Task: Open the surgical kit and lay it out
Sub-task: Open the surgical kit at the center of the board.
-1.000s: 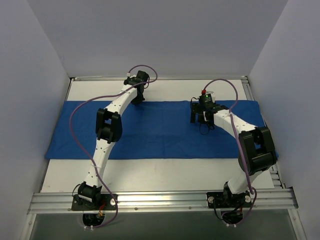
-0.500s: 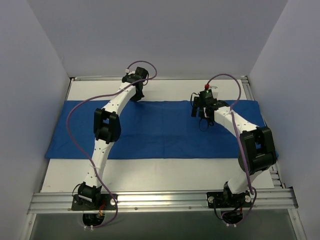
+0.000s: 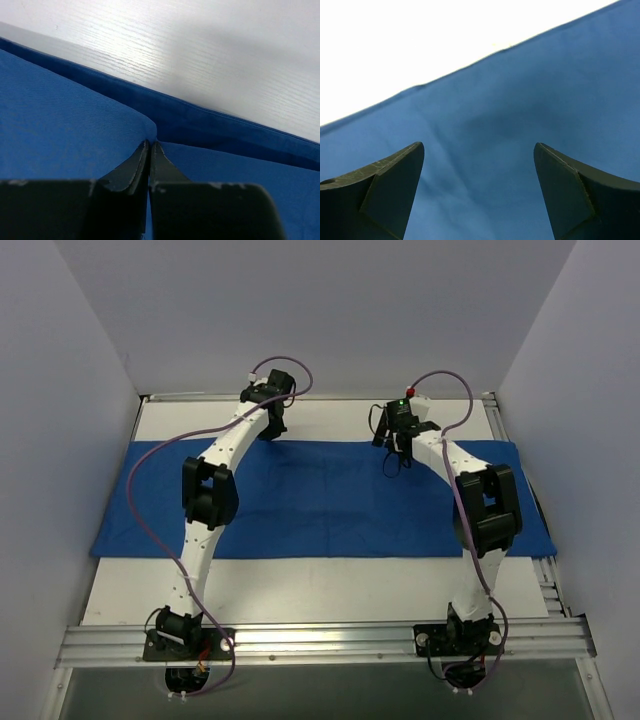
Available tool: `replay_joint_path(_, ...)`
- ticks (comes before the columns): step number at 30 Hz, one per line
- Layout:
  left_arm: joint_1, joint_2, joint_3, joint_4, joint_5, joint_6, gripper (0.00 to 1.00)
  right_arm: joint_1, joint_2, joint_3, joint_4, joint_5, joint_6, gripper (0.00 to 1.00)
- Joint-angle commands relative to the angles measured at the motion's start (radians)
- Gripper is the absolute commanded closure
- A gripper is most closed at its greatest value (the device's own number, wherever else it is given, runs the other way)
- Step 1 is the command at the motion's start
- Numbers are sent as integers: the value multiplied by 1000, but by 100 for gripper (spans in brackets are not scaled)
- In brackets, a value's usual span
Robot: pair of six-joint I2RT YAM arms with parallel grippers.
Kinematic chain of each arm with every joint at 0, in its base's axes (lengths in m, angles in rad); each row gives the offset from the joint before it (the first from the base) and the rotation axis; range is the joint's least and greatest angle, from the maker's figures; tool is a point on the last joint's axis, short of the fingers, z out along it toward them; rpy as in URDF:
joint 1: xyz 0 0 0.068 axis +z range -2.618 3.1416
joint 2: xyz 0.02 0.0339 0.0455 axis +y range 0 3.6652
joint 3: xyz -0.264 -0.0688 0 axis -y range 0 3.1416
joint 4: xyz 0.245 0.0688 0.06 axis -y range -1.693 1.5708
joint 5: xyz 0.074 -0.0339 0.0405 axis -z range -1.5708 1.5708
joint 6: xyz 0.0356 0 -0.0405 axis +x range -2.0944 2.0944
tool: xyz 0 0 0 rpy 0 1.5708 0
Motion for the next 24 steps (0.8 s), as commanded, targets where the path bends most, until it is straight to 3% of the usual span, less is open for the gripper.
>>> replay_joint_path(1,-5,-84,4,-1,-14,4,95,5,56,68,34,7,45,14)
replay_joint_path(24,-51,-219,-164,57,-22,59,95,5,306,289,57,-6,134,16)
